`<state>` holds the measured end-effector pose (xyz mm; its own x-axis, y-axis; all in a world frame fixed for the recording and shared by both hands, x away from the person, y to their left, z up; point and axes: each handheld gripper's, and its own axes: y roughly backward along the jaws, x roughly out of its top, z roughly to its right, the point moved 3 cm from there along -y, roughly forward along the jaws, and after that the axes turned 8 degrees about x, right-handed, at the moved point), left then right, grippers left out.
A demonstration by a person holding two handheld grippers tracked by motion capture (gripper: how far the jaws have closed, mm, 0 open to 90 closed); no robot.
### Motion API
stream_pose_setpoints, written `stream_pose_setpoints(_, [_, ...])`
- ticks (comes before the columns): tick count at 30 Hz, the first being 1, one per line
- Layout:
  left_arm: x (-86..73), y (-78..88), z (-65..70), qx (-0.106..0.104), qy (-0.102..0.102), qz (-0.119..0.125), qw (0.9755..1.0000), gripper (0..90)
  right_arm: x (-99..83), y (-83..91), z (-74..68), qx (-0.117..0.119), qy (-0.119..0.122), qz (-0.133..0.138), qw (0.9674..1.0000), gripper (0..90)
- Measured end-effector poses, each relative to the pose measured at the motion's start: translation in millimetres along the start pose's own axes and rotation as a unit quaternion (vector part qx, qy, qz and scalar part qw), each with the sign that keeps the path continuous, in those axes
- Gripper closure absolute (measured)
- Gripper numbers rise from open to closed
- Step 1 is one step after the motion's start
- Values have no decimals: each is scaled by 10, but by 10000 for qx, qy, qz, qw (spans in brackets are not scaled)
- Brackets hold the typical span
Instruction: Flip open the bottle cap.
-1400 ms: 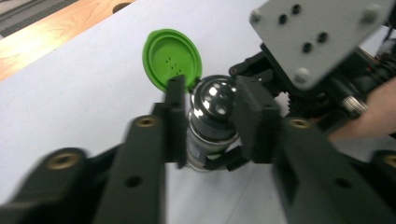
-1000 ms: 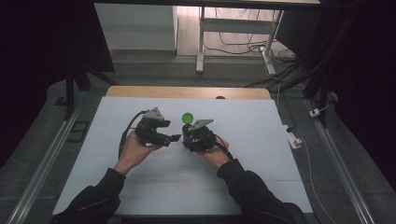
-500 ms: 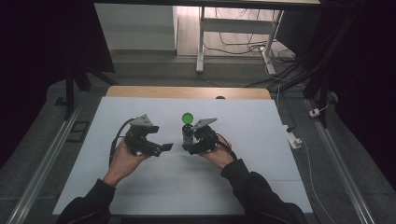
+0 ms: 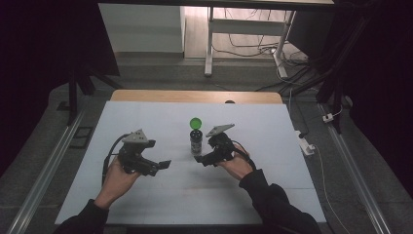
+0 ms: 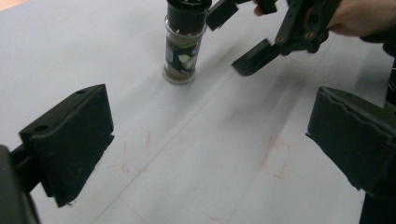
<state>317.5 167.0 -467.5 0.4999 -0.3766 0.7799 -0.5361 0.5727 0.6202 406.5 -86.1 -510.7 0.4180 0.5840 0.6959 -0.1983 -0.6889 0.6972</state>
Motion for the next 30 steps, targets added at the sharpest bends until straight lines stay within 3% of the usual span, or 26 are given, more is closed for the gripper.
stream_pose_setpoints(9, [-195, 199, 26, 64, 146, -2, 9999, 0, -87, 231, -138, 147, -35, 24, 9999, 29])
stream_pose_setpoints(16, [-368, 333, 48, 256, 190, -23, 9995, 0, -204, 448, -241, 179, -53, 96, 9998, 13])
stream_pose_setpoints(24, [-585, 482, 65, 418, 294, -78, 9987, 0, -341, 677, -328, 60, -50, 218, 9997, 0])
stream_pose_setpoints(30, [-767, 602, 55, 458, 507, -86, 9976, 0, -464, 894, -350, -150, -130, 374, 9991, 0])
